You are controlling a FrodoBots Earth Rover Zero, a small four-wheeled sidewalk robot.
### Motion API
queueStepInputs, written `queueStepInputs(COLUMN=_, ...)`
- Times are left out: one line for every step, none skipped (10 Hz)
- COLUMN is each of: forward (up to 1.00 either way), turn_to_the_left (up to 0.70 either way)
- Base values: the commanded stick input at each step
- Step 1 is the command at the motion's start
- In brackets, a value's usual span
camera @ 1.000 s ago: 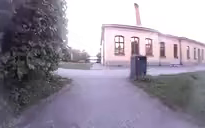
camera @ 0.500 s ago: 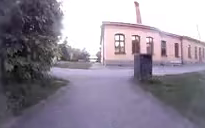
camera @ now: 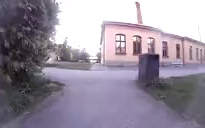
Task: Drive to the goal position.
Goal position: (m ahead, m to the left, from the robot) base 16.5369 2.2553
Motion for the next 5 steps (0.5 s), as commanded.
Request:
queueStepInputs(forward=0.85, turn_to_the_left=0.00)
queueStepInputs(forward=0.85, turn_to_the_left=0.00)
queueStepInputs(forward=0.85, turn_to_the_left=0.00)
queueStepInputs(forward=0.85, turn_to_the_left=0.00)
queueStepInputs(forward=0.85, turn_to_the_left=0.00)
